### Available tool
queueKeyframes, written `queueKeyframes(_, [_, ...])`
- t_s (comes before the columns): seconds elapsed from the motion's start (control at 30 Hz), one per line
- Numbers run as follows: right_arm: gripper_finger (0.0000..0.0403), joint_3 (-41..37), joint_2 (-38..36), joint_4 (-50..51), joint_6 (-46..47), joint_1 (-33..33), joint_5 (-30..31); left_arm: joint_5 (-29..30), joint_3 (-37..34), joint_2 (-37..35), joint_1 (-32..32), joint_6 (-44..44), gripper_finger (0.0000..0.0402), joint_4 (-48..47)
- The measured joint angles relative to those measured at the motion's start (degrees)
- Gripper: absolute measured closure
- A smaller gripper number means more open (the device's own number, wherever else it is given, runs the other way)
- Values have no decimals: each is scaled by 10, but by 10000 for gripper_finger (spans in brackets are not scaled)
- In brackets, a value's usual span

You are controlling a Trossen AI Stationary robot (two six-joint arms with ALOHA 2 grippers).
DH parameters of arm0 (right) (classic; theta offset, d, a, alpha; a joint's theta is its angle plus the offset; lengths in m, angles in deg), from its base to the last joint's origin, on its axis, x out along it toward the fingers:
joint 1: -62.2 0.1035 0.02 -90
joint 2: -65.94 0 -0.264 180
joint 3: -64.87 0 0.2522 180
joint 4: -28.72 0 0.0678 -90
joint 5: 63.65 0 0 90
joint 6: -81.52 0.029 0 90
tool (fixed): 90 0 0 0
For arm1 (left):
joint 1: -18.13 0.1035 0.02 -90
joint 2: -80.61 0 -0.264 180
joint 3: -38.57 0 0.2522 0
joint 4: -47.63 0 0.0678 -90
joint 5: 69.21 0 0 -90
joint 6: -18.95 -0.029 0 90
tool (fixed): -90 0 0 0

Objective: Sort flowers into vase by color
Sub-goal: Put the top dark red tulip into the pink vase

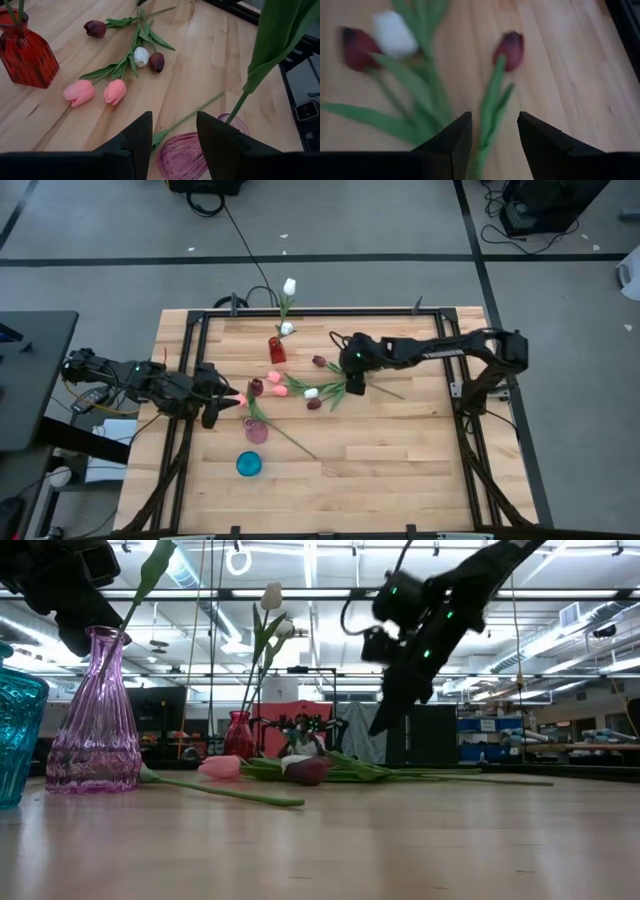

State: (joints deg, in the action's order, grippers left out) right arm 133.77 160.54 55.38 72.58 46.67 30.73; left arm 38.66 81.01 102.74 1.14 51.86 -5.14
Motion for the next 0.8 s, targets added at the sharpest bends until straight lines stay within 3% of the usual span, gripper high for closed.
queueKeyframes(0.13, [231, 34, 67, -11, -14, -26, -50, 2, 0, 0, 0, -12, 241, -2])
queueKeyframes(0.27, [231, 76, 118, 0, -29, -40, -57, 3, 0, 0, 0, -12, 241, -3])
queueKeyframes(0.8, [231, 95, 161, -16, -13, -55, -109, 3, 0, 0, 0, 4, 241, -15])
